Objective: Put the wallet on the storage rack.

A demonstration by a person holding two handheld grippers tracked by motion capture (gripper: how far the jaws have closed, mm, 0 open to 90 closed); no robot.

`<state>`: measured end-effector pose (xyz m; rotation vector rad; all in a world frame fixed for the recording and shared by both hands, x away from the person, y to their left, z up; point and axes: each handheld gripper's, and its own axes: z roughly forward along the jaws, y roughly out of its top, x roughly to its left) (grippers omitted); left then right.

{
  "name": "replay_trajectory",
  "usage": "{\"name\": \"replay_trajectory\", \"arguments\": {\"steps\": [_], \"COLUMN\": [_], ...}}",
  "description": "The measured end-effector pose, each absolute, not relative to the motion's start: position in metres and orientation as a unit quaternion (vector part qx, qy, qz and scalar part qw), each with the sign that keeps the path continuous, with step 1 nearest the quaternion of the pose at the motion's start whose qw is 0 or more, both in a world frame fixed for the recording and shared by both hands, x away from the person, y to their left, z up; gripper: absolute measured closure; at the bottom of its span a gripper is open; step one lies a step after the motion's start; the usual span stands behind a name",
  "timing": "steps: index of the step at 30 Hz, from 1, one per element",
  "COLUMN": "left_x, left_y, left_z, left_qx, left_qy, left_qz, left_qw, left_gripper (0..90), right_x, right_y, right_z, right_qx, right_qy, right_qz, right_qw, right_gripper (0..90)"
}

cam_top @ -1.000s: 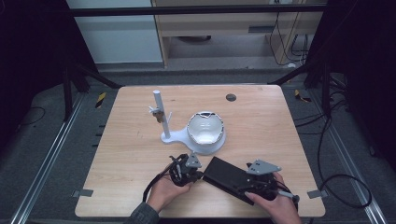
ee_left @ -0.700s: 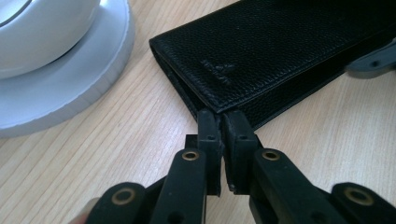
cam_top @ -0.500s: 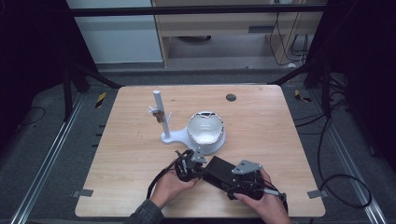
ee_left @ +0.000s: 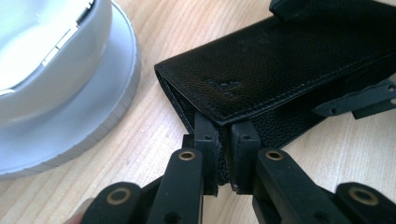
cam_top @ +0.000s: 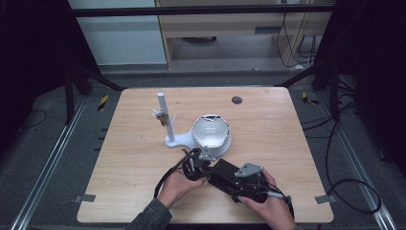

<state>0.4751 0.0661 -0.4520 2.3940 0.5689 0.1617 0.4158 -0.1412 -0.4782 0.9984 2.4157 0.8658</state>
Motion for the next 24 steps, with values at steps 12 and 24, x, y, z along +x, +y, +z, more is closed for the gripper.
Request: {"name": "replay_trajectory", "arguments": {"steps": [12,24], "left_x": [0.477,0.482], "left_y": [0.065,0.063], "left_z": [-0.448,-0.442], "left_qx": [0.917,0.913], "left_qy": [0.217,0.223], "left_qz": [0.061,0.058], "left_qw": [0.330,0.338], "left_gripper": [83.2,82.8], "right_x": [0.423,0.430], "right_y": [-0.136,-0.134], "right_z": [-0.477,-0.476], "right_qx": [0.355,0.352], "right_qy": [0.870,0.873], "right_qz": [0.280,0.267], "right_qw": [0.195,0.208], "right_gripper": [21.6,33.7]}}
